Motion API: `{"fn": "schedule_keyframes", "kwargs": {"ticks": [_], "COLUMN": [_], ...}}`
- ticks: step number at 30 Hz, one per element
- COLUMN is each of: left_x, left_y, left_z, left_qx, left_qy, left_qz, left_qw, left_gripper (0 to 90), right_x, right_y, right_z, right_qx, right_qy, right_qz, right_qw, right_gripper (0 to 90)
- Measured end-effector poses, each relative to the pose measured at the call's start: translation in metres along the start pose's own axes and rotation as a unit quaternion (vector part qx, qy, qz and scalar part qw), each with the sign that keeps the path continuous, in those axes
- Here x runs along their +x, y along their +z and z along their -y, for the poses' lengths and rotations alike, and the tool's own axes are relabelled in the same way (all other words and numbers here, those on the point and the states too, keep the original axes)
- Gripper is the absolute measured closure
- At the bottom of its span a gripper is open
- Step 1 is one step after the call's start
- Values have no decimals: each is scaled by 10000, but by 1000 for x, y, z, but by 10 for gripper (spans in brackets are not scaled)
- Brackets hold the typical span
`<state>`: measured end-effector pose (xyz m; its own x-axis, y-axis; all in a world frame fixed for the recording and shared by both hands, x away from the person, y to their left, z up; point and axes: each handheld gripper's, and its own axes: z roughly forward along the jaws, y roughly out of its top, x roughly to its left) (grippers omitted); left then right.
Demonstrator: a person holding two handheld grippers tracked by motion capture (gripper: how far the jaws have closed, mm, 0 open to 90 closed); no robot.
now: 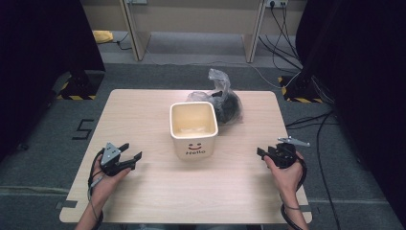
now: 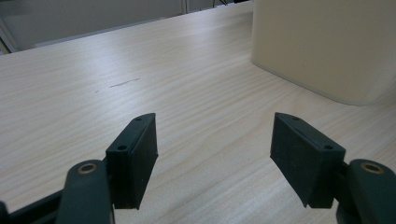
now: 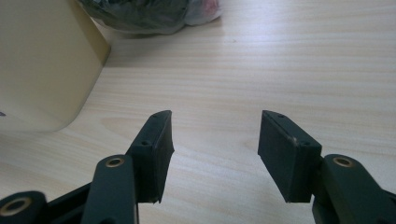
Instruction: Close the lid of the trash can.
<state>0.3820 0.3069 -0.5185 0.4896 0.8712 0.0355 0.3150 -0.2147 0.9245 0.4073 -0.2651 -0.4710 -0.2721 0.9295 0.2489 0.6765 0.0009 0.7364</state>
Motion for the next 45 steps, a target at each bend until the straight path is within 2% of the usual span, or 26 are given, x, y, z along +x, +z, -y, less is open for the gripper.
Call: {"fn": "schedule_keyframes", "kwargs": {"ticks": [23,24,25,30,35,45], "left_x": [0,0,0,0,1,0], "left_y": [0,0,0,0,0,0], "left_z": [0,0,0,0,0,0], "left_qx": [-11,-12,-10,-16,-25,-14], "left_qy": [-20,-19,-20,-21,-34,-21], "left_qz": [-12,-13,-11,-10,-4,5], "left_qw": [10000,10000,10000,10000,10000,10000], "left_gripper": [313,314,313,313,313,313], "right_x": [-15,-15,-16,-17,-18,-25], "right_y": [-5,-5,-5,-6,-4,1], "right_z": [24,25,27,32,37,43], "right_qx": [-56,-45,-68,-150,-255,-226], "right_qy": [56,110,29,-12,-178,-226], "right_qz": [114,125,129,176,175,271], "right_qw": [9999,9999,9999,9997,9994,9991], "right_gripper": [444,443,443,442,441,435]}}
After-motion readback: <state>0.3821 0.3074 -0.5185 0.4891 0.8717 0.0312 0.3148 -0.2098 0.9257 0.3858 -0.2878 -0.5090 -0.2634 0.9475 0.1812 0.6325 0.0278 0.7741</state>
